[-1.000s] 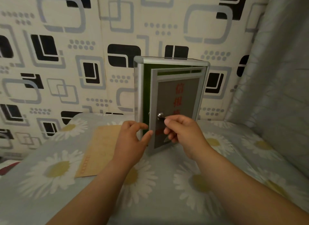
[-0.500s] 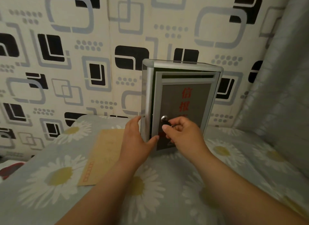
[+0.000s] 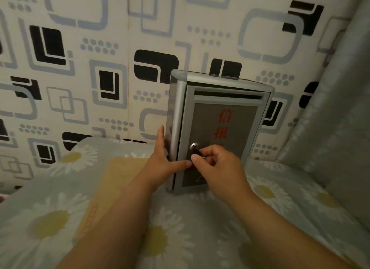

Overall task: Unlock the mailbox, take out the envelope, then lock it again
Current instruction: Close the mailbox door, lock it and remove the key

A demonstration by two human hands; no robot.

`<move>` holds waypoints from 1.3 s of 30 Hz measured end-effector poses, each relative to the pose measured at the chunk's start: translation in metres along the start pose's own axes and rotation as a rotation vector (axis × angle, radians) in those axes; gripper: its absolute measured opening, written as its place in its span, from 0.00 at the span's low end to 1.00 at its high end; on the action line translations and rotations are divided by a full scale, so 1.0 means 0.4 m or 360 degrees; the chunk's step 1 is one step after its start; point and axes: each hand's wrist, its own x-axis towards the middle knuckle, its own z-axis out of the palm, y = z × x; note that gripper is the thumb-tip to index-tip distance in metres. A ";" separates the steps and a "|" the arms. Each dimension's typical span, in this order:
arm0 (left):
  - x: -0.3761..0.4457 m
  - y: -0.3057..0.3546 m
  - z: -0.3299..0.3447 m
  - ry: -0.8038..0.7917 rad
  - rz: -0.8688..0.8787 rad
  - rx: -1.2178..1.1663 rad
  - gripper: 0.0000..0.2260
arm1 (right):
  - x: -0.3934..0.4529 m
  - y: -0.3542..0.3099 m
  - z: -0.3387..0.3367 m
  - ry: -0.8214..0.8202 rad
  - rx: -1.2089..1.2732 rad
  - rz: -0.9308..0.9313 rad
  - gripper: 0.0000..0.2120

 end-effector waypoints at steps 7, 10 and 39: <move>0.007 -0.039 -0.004 -0.0027 -0.0004 -0.0066 0.53 | 0.012 0.001 0.018 0.0014 -0.0130 -0.0215 0.10; 0.010 -0.042 -0.011 -0.0007 -0.0013 -0.0034 0.53 | 0.017 0.000 0.022 0.0020 -0.0179 -0.0239 0.07; 0.010 -0.031 -0.010 0.0057 0.0056 0.0130 0.49 | 0.038 -0.045 0.058 0.0218 -0.1371 -0.0516 0.15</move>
